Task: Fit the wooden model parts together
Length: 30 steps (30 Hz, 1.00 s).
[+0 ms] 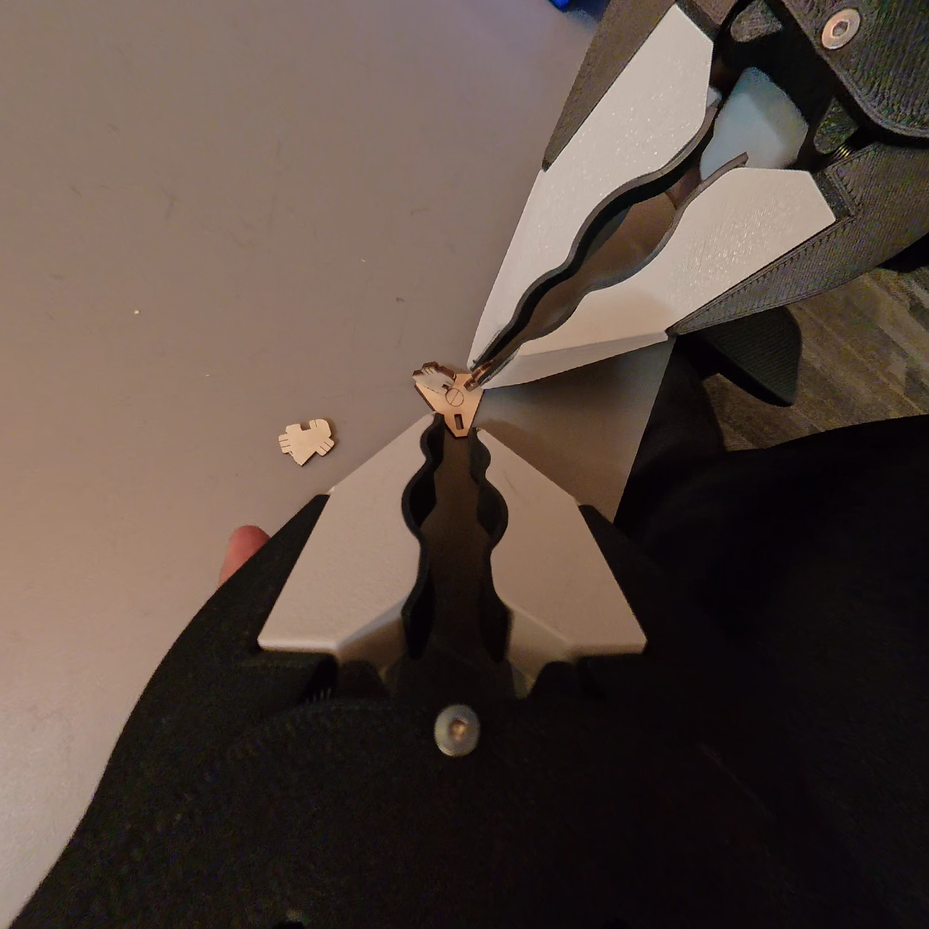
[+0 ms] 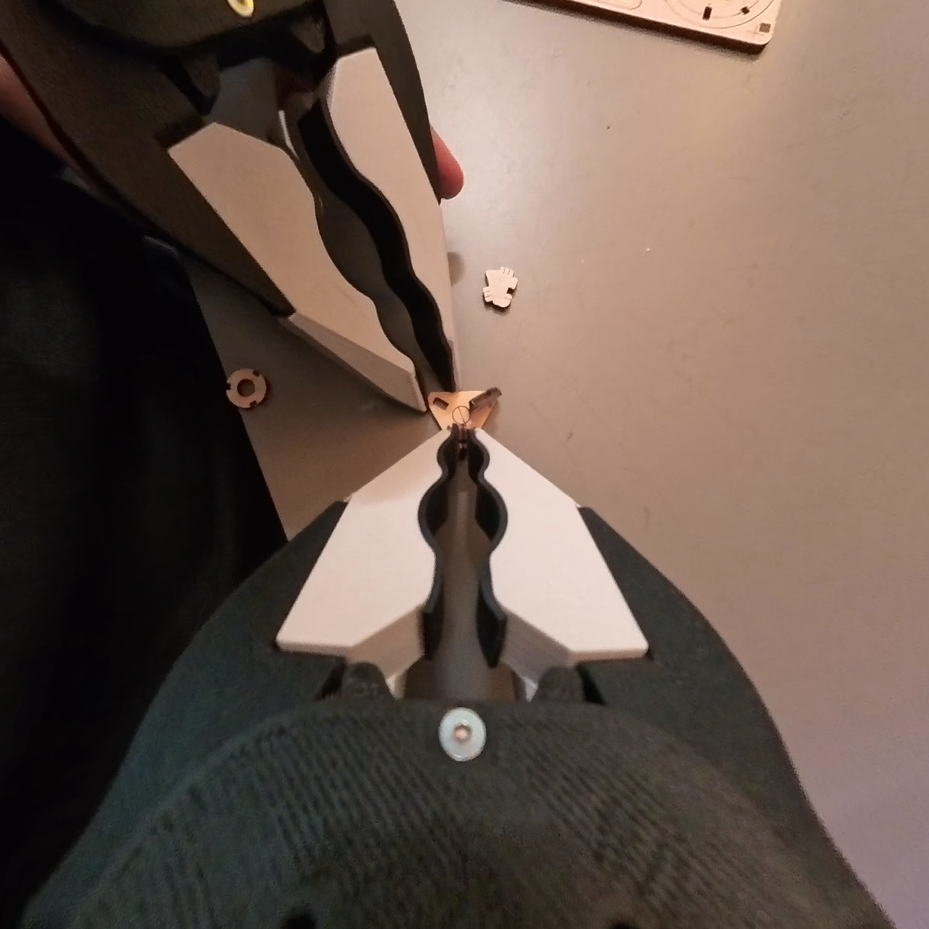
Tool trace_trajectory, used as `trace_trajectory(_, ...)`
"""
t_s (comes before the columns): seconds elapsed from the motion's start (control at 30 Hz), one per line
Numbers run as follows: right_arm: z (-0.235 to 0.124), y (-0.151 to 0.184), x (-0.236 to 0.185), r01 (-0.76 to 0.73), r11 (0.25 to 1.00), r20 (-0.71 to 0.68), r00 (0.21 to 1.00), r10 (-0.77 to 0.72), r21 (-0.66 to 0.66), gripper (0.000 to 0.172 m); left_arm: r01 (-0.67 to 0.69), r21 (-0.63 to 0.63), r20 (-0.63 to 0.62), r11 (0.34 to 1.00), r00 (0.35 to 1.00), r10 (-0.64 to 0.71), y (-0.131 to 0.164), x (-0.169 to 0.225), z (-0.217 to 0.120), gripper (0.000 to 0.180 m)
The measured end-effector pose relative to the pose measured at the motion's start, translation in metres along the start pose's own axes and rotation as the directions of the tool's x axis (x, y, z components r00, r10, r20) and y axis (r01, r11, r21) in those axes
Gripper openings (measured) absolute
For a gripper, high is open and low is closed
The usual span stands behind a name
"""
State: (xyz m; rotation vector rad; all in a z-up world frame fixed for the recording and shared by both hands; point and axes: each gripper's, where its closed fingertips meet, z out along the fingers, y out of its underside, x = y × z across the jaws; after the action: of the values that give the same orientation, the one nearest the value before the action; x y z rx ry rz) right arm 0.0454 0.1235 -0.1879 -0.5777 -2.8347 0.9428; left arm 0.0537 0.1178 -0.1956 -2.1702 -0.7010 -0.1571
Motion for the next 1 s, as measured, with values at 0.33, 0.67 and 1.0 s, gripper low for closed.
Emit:
trace_trajectory(0.33,0.0006,0.0019,-0.0004,0.015,0.993,0.051,0.999,-0.009,-0.118,0.001,0.006,0.000,-0.005,1.000,1.000,-0.006,0.0002,-0.0002,0.0000,0.008)
trace_trajectory(0.67,0.0011,0.0035,-0.0006,-0.005,0.969,0.063,0.998,0.021,-0.247,0.000,0.010,0.001,-0.009,1.000,1.000,-0.010,0.0003,-0.0003,0.0001,0.008)
trace_trajectory(1.0,0.0017,0.0036,-0.0005,-0.055,0.949,0.087,0.992,0.086,-0.310,0.000,0.010,0.003,-0.003,1.000,1.000,-0.010,0.0003,-0.0008,0.0001,0.008)
